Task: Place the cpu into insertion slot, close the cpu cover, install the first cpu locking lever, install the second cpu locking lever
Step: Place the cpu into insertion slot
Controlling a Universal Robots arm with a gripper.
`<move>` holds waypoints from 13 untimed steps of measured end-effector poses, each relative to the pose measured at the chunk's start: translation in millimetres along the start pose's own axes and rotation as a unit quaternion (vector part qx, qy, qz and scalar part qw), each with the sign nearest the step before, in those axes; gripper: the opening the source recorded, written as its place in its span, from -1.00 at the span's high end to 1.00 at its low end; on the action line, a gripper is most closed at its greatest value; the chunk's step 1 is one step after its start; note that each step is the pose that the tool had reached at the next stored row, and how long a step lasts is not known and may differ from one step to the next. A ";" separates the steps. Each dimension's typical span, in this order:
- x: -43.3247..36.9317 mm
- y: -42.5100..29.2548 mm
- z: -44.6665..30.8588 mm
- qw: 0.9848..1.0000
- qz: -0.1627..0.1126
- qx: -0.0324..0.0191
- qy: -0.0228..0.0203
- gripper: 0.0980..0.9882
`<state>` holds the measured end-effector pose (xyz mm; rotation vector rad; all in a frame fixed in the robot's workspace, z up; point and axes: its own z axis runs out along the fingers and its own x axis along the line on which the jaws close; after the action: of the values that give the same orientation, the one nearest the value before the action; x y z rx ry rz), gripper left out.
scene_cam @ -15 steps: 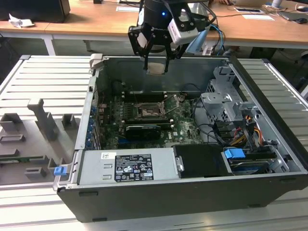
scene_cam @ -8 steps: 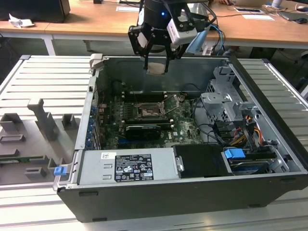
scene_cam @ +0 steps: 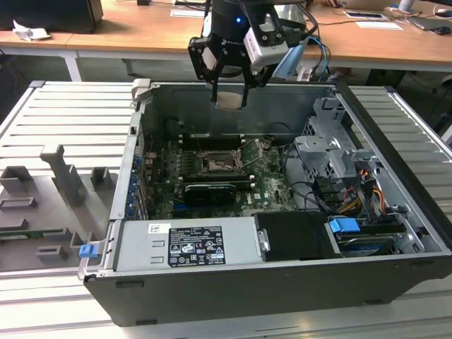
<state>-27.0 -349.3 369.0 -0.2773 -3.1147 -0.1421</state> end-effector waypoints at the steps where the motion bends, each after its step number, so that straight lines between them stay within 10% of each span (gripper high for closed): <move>1: 0.0 0.0 0.0 1.000 0.002 0.000 0.000 0.00; 13: 0.0 0.0 0.0 1.000 0.024 0.000 -0.002 0.00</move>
<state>-27.0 -349.3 369.0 -0.3512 -3.1094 -0.1425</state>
